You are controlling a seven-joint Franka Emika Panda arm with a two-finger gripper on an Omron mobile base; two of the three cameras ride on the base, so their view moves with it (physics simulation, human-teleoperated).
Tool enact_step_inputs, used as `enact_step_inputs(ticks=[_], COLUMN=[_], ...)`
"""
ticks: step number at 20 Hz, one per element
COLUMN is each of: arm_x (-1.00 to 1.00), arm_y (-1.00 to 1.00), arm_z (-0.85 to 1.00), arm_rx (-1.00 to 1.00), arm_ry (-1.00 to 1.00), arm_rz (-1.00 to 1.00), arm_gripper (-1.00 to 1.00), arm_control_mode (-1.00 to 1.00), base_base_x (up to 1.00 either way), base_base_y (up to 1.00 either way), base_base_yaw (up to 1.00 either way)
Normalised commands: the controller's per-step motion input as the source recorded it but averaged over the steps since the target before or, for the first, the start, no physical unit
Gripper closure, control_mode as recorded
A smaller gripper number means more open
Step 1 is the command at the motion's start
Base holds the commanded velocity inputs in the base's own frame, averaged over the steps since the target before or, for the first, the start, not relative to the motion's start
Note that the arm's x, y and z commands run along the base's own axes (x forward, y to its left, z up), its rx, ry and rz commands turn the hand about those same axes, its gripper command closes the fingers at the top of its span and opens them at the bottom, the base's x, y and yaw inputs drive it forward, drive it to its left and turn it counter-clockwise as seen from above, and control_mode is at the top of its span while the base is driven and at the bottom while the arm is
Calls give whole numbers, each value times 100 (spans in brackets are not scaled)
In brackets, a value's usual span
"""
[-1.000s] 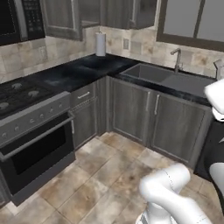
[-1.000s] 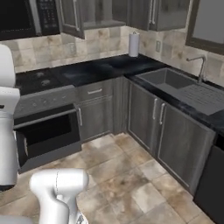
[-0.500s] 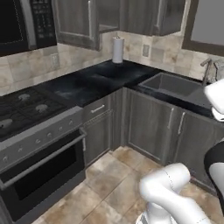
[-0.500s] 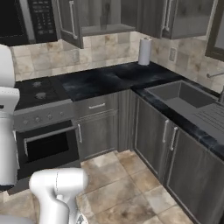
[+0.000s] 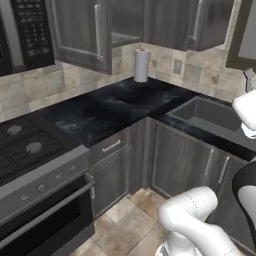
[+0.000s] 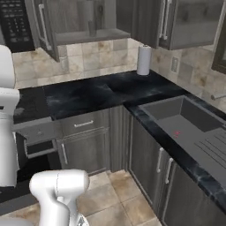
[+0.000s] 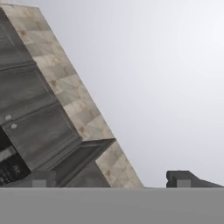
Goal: There is a bowl on the dining counter. Grab a lemon wedge from the fridge and place it in the bowl. Then get the liquor bottle and glass cup from the cabinet and place them next to the bowl.
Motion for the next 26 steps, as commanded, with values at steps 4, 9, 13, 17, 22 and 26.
enact_step_inputs(ticks=[4, 9, 13, 17, 22, 26], arm_x=[0, 0, 0, 0, 0, 0], arm_y=[0, 0, 0, 0, 0, 0], arm_z=[0, 0, 0, 0, 0, 0], arm_rx=[0, 0, 0, 0, 0, 0], arm_ry=[0, 0, 0, 0, 0, 0], arm_rz=[0, 0, 0, 0, 0, 0], arm_gripper=[-100, -100, -100, -100, -100, -100], arm_control_mode=[100, 100, 100, 100, 100, 100], base_base_x=[88, 91, 94, 90, 79, 72], base_base_y=[-24, -14, -6, -6, -1, 0], base_base_yaw=[7, 7, 9, 11, 8, 8])
